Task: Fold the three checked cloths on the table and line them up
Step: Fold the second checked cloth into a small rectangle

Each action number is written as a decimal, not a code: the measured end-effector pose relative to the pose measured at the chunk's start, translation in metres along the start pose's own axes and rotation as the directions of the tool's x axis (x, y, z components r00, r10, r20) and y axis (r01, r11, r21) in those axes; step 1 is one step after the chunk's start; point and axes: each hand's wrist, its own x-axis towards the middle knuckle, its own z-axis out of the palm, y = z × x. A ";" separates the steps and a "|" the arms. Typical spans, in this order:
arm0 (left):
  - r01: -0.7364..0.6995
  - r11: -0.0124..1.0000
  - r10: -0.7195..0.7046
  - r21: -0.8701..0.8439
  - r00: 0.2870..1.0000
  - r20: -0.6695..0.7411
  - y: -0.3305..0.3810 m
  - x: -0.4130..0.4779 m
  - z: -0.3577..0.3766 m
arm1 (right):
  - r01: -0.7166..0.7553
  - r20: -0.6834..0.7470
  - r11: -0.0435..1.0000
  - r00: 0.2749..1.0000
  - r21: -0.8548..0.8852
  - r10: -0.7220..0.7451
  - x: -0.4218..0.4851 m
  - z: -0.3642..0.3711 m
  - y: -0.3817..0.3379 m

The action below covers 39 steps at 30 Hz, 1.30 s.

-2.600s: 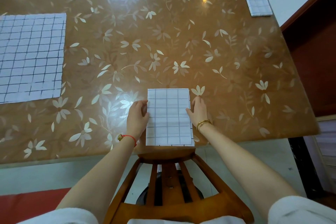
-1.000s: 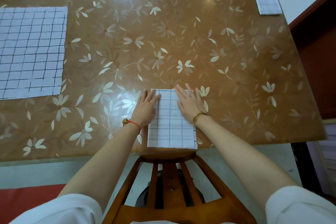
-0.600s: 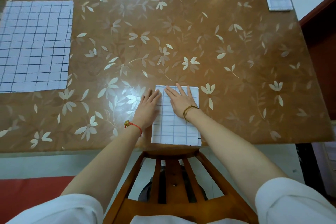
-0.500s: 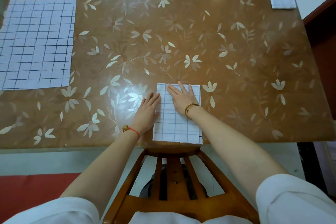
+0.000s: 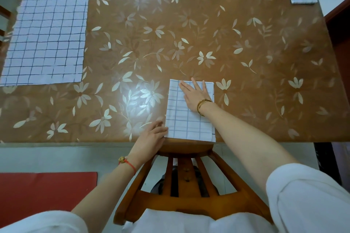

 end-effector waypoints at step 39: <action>0.675 0.264 -0.758 -0.689 0.587 0.285 0.006 0.129 -0.027 | -0.318 0.112 0.197 0.738 0.927 0.665 -0.066 0.035 0.041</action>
